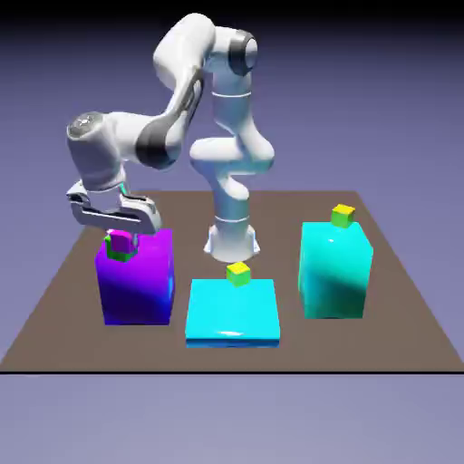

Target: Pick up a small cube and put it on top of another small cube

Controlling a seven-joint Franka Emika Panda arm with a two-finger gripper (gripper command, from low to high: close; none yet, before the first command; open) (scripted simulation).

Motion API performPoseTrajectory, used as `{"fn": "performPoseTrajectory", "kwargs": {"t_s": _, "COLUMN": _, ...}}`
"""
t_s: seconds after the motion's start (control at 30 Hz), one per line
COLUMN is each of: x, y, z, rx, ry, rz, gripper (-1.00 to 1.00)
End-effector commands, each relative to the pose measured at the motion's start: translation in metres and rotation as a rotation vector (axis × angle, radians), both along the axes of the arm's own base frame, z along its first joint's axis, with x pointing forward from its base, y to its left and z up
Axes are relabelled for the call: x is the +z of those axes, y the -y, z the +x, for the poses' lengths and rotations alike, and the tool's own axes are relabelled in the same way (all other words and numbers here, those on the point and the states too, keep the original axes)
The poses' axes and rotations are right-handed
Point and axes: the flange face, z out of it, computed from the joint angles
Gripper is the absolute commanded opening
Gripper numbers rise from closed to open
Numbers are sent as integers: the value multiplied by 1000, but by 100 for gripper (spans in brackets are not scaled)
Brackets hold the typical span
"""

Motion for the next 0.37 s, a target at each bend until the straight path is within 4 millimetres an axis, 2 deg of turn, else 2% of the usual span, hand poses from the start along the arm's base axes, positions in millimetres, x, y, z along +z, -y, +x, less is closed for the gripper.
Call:
{"fn": "performPoseTrajectory", "kwargs": {"t_s": 0.0, "x": 13, "y": 3, "z": -11, "rx": -46, "ry": -5, "rz": -7, "gripper": -100}}
{"fn": "performPoseTrajectory", "kwargs": {"t_s": 0.03, "x": 23, "y": 9, "z": -23, "rx": -90, "ry": -9, "rz": -10, "gripper": -100}}
{"fn": "performPoseTrajectory", "kwargs": {"t_s": 0.07, "x": 23, "y": 9, "z": -23, "rx": -90, "ry": -9, "rz": -10, "gripper": -100}}
{"fn": "performPoseTrajectory", "kwargs": {"t_s": 0.2, "x": -43, "y": 2, "z": -32, "rx": -89, "ry": -9, "rz": -10, "gripper": -100}}
{"fn": "performPoseTrajectory", "kwargs": {"t_s": 0.23, "x": -46, "y": 1, "z": -32, "rx": -90, "ry": -9, "rz": -10, "gripper": -100}}
{"fn": "performPoseTrajectory", "kwargs": {"t_s": 0.27, "x": -46, "y": 1, "z": -32, "rx": -90, "ry": -9, "rz": -10, "gripper": 100}}
{"fn": "performPoseTrajectory", "kwargs": {"t_s": 0.3, "x": -46, "y": 1, "z": -32, "rx": -90, "ry": -9, "rz": -10, "gripper": 100}}
{"fn": "performPoseTrajectory", "kwargs": {"t_s": 0.33, "x": -30, "y": 4, "z": -29, "rx": -89, "ry": -8, "rz": -10, "gripper": 100}}
